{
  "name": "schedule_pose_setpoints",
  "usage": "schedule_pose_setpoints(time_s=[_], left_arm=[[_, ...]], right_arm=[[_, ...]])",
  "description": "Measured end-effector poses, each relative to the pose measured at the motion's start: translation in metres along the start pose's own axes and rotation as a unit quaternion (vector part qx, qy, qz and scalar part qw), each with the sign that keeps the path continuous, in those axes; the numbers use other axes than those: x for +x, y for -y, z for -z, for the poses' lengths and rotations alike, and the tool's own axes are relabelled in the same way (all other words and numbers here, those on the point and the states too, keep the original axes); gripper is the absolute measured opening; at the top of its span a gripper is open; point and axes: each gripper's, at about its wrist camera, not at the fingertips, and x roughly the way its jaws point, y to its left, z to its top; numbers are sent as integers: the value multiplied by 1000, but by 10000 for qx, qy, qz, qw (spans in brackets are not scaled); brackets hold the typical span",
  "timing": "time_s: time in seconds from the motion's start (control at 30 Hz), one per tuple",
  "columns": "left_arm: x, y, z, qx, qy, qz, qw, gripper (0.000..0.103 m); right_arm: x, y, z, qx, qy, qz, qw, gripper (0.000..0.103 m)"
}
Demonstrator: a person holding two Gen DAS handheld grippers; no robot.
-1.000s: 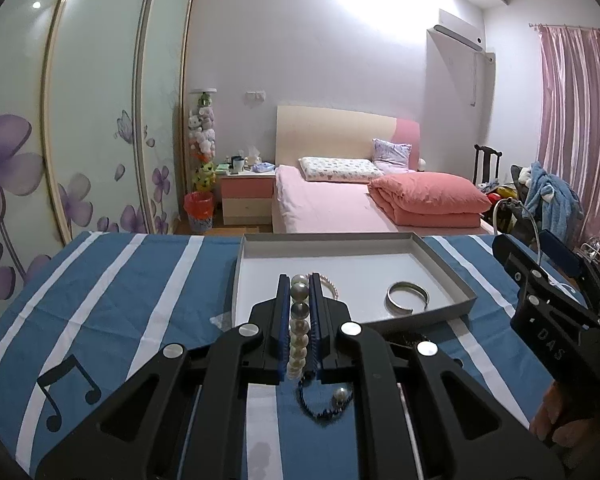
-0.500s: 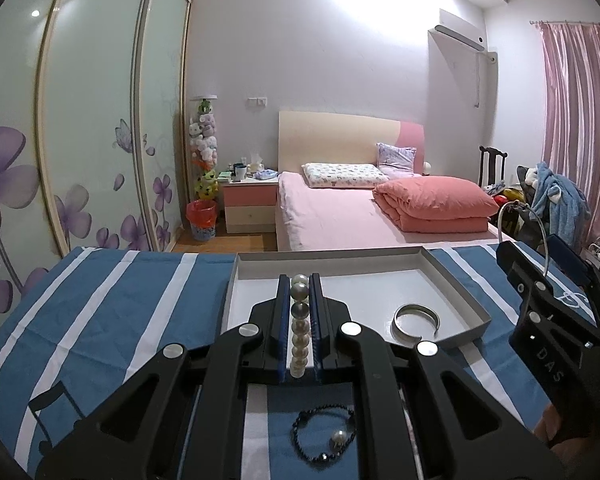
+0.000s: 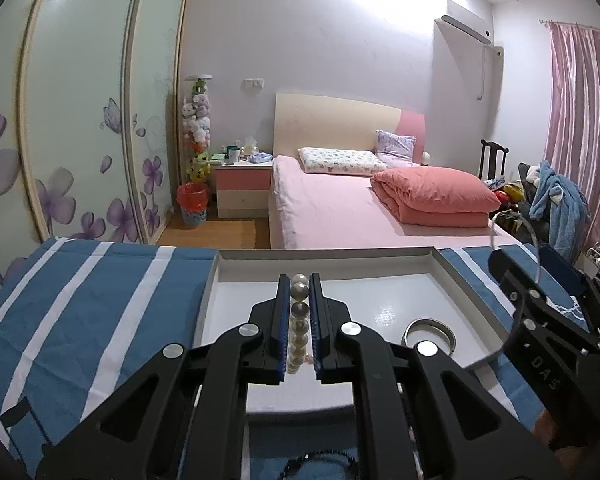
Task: Organize jewelry
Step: 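Carry the hoop and pearl bracelet into the grey tray and release both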
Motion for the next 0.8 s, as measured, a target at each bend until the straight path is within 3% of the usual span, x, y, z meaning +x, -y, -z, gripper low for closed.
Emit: schedule_pose_setpoints(time_s=[0.4,0.53,0.63,0.7,0.8], left_arm=[[39,-1,6,-54,-405,99,9991,10],[46,-11,3,-296,-511,176,9981,11],[45,-21,-1,-471,-534,211,9972,20],[41,-29,-3,-562,-472,172,9972,34],[34,-36,-6,-664,-429,151,9968,34]], right_arm=[[69,-5,12,87,-1253,-344,9915,68],[84,-12,16,58,-1592,-471,9861,69],[83,-9,18,82,-1596,-494,9859,79],[79,-7,18,106,-1561,-486,9865,79],[71,1,16,196,-1493,-485,9874,79]])
